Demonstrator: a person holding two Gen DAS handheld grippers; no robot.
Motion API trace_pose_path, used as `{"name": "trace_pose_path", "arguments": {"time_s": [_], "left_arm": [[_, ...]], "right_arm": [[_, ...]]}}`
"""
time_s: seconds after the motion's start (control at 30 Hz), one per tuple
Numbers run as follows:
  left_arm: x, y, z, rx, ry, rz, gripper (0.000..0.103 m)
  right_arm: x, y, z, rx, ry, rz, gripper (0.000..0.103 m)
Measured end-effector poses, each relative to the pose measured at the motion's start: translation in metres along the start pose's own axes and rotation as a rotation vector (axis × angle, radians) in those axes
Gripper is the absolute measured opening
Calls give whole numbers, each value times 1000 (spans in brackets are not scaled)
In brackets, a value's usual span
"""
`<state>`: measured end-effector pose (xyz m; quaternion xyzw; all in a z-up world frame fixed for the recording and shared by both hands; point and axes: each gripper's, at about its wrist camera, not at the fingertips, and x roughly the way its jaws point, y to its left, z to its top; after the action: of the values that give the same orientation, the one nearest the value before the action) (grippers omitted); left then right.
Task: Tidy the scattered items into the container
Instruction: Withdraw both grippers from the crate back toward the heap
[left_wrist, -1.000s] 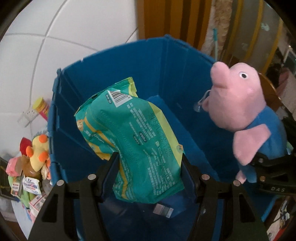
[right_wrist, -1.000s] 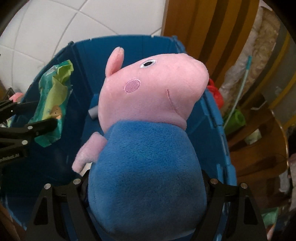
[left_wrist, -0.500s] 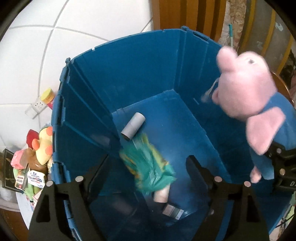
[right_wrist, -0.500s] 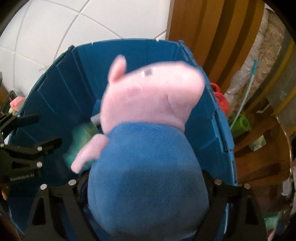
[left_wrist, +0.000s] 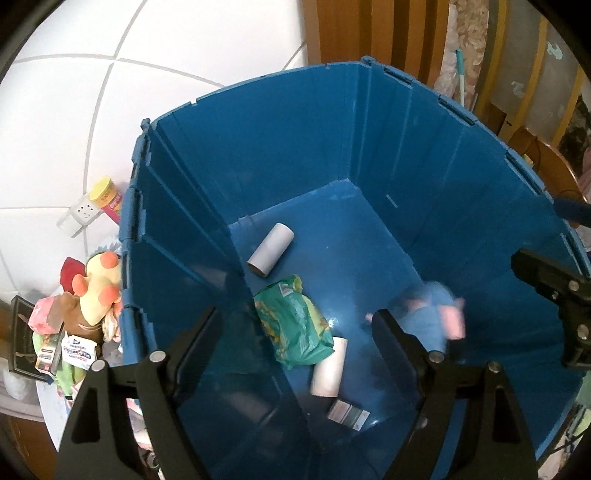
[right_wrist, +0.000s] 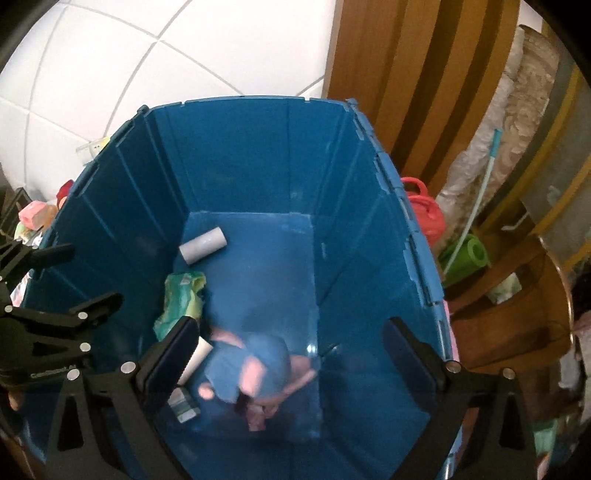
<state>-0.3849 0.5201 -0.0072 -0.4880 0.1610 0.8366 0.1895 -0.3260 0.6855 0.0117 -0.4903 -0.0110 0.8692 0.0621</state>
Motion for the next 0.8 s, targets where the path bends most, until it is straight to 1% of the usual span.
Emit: {"name": "trace_pose_path", "arguments": {"time_s": [0.23,0.4,0.5,0.53,0.57,0.63,0.8], "left_arm": [[-22,14,-10,-13,-32,4,83],[-43,38,-23,-34,-58,16,83],[-55,55,-31,-51,-74,28,84],[-58,59,-33,-56,-78,31,87],[-61,65,-35,-64,-84,39,92],[-67,77,-41,-78,-98,50,97],[-79,108,-60,-98,-119,49,97]], "right_arm": [[-16,12,-1,-1,-13,-9,102],[-31,32,4,-4,-30,-11,103],[-38,50,5,-28,-32,-19,103],[-40,54,5,-34,-32,-24,103],[-41,60,5,-41,-31,-28,103],[-43,71,5,-51,-27,-32,103],[-50,100,4,-71,-26,-35,103]]}}
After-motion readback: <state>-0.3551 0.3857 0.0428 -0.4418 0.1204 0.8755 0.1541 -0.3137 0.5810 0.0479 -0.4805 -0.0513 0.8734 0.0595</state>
